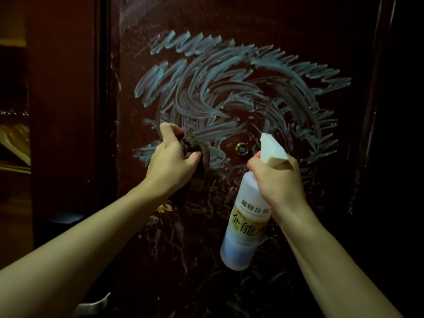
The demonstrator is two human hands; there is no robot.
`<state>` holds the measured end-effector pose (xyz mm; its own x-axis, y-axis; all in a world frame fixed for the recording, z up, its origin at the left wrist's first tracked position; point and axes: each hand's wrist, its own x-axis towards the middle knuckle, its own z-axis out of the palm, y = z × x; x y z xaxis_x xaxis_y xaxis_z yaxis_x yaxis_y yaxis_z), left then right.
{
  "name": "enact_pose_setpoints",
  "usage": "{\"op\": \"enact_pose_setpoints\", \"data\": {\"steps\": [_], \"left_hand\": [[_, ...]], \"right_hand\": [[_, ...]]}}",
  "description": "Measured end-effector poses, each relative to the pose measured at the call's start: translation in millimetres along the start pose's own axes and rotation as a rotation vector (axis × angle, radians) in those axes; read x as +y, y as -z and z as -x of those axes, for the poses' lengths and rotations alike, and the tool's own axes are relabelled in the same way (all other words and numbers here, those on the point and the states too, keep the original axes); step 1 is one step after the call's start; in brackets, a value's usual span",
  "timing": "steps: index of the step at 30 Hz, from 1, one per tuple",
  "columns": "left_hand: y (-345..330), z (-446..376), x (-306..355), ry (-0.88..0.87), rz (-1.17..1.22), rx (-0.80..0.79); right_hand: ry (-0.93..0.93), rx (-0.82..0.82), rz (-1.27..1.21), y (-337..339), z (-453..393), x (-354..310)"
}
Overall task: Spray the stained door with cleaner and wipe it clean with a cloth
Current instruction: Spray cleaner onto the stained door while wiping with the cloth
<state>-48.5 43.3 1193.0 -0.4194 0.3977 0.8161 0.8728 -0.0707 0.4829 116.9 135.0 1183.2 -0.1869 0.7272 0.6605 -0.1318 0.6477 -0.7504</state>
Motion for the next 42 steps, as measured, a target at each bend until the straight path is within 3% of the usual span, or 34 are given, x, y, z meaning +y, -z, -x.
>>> {"op": "enact_pose_setpoints", "data": {"steps": [8, 23, 31, 42], "left_hand": [[21.7, -4.8, 0.5, 0.079, -0.017, 0.012], [48.7, -4.5, 13.5, 0.127, -0.170, -0.018], [57.5, -0.2, 7.0, 0.177, -0.206, -0.010], [55.0, 4.7, -9.9, 0.280, -0.306, -0.120]], "right_hand": [[0.017, -0.105, -0.055, -5.9, 6.2, -18.2], [0.019, -0.150, -0.068, -25.7, 16.6, -40.8], [-0.057, -0.127, -0.108, -8.1, 23.4, -29.7], [-0.084, 0.017, -0.020, 44.9, 15.8, -7.6]]}}
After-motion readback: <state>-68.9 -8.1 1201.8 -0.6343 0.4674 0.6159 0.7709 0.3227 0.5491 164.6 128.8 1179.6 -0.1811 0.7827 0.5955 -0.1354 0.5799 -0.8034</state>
